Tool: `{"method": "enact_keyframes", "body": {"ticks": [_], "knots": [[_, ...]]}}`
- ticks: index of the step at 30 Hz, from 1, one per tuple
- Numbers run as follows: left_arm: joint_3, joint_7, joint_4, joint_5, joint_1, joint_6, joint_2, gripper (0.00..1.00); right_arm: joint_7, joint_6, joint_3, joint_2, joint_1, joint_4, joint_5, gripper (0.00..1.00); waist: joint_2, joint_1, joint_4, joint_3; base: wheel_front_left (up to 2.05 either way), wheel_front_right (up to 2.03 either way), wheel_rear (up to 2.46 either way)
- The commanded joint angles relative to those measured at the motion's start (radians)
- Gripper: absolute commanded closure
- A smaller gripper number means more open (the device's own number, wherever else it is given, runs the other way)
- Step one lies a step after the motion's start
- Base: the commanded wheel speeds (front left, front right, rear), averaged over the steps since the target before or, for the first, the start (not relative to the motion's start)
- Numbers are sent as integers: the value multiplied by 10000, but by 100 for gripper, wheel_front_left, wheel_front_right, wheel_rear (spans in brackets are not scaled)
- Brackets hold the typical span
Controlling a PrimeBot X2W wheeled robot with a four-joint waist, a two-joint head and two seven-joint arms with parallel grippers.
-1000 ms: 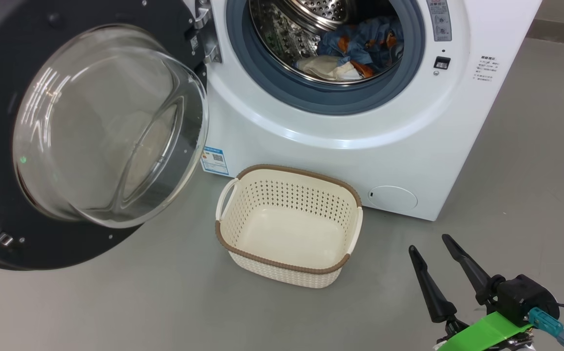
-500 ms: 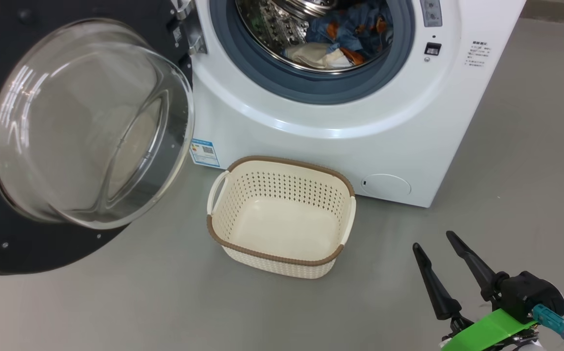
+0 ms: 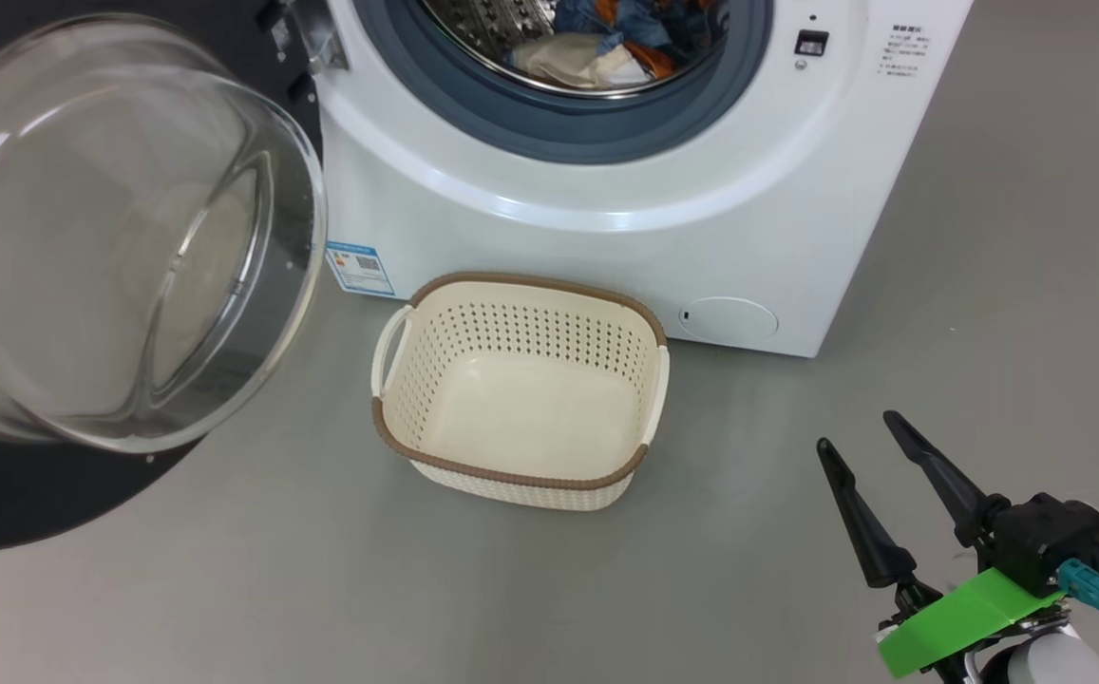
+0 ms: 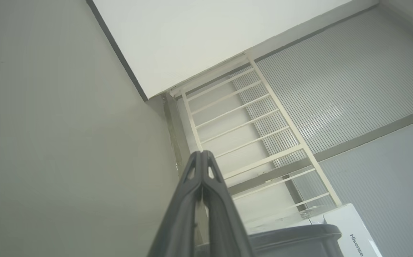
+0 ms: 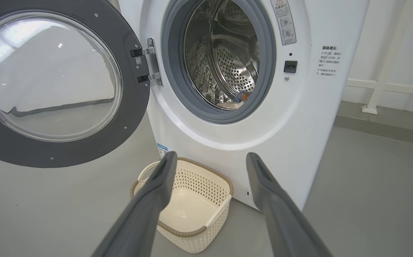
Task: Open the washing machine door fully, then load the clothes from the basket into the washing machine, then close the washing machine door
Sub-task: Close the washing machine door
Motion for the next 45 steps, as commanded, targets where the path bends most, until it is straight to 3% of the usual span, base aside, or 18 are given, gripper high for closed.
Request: {"method": "enact_keyframes", "body": {"ticks": [1,12,22,36,45], "knots": [[285,252,62,-218,-413,-86,822,100,-48,27,253,-184,-277,-294,72,0,0,0,-128,160,0,0,0],[441,1324,1146,-1005,-972,186,1292,100,-48,27,330,-480,-447,-376,99,0,0,0,-415,500,0,0,0],[529,2314,1544,-1678,-1188,339,1314,100,-48,27,400,-635,-510,-377,127,0,0,0,-508,700,0,0,0],[234,3513,1424,-2092,-1121,274,969,100,-48,27,440,-784,-671,-372,168,0,0,0,-443,1004,0,0,0],[-94,5295,768,-2688,-674,426,669,100,-48,27,428,-657,-650,-274,188,0,0,0,-269,898,0,0,0]]}}
